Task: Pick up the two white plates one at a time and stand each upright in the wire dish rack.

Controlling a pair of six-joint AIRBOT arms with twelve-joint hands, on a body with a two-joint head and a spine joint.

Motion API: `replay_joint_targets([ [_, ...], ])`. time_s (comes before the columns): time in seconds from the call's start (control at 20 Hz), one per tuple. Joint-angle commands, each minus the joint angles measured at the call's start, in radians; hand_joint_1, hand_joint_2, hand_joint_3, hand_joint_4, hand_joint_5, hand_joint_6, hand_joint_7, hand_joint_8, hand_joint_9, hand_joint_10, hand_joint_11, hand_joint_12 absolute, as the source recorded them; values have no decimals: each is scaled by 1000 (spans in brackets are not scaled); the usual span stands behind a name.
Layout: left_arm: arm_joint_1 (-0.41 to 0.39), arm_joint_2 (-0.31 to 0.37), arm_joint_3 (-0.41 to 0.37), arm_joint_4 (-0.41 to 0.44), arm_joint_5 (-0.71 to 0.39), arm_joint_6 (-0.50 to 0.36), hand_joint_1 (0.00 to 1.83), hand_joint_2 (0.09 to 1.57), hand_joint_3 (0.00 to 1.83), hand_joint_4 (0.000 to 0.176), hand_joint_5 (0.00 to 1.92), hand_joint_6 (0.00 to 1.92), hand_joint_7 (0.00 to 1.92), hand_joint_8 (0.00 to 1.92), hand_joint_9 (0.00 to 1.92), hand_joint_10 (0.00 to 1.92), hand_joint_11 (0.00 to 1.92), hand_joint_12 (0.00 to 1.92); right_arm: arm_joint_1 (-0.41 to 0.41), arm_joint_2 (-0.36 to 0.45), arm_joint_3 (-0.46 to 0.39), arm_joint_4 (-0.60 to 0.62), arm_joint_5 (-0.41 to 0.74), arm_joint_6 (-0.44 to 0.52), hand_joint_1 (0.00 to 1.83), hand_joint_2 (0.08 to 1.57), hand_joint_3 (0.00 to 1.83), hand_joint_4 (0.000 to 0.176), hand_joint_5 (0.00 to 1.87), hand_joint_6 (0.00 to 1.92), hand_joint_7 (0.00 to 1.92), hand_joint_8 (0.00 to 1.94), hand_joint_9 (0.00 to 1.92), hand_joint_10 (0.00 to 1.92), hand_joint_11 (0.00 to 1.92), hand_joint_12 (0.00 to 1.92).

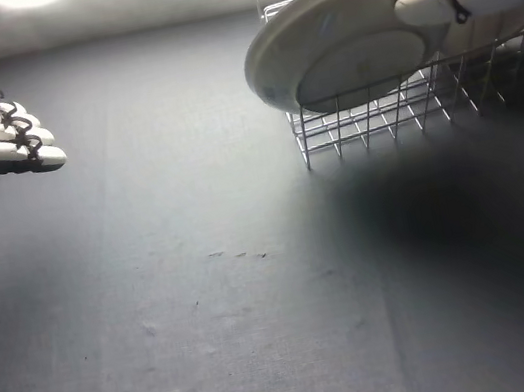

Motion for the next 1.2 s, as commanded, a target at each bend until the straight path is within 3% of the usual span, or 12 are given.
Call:
replay_joint_targets([
  [0.0,-5,5,0,-62,-8,0,0,1134,0,0,45,1,48,0,54,0,66,81,6,4,10,-19,137,7,1363,1148,0,0,871,1179,913,1055,839,1233,707,1212],
  [0.25,-2,5,-1,-62,-12,0,0,1130,0,0,49,0,50,0,53,0,62,82,-14,-8,37,-32,140,5,1368,1129,0,0,902,1112,953,990,881,1191,749,1152],
  [0.55,-1,5,-5,-62,-13,0,0,1132,0,0,48,0,43,0,49,0,64,84,-53,-15,54,-61,148,3,1362,1147,1,0,851,1179,892,1071,874,1221,667,1155],
  [0.6,0,5,-7,-62,-15,0,0,1141,4,0,66,7,57,6,61,6,78,90,-58,-16,59,-75,148,3,1337,1215,0,0,751,1364,772,1217,726,1430,517,1220],
  [0.65,0,5,-8,-62,-15,0,0,1148,7,0,65,6,60,7,65,7,84,93,-60,-18,61,-78,150,3,1184,1244,2,0,722,1440,748,1278,663,899,451,1220],
  [0.7,0,5,-8,-62,-15,0,0,1129,0,0,67,6,67,9,72,9,88,95,-62,-21,63,-84,151,3,1157,1253,0,0,710,1473,749,1274,723,582,404,1188],
  [0.75,0,5,-8,-62,-16,0,0,1122,0,0,58,2,57,4,65,6,78,91,-64,-23,66,-85,152,3,1102,1266,0,0,692,1417,695,629,708,431,325,1168],
  [0.8,0,5,-7,-62,-16,0,0,1127,0,0,44,0,44,0,59,3,72,88,-66,-24,66,-86,152,2,1091,1267,2,0,685,1410,755,288,714,319,280,1156],
  [0.85,0,4,-7,-62,-16,0,0,1131,0,0,51,4,46,2,58,2,72,89,-68,-24,66,-86,153,2,1215,1209,0,0,566,732,755,118,703,206,252,1115],
  [0.9,0,4,-7,-62,-16,0,0,1131,0,0,51,4,46,2,58,2,72,89,-69,-24,66,-86,153,2,1215,1209,0,0,566,732,755,118,703,206,252,1115],
  [0.95,0,4,-7,-62,-18,0,0,1138,3,0,39,0,41,0,53,0,70,88,-69,-24,66,-86,153,2,1205,1196,0,0,595,173,695,10,662,60,181,1074],
  [1.15,0,4,-7,-62,-20,0,0,1124,0,0,65,7,63,5,71,4,72,91,-64,-24,61,-95,165,2,1151,1140,0,0,502,12,552,2,532,4,34,1077],
])
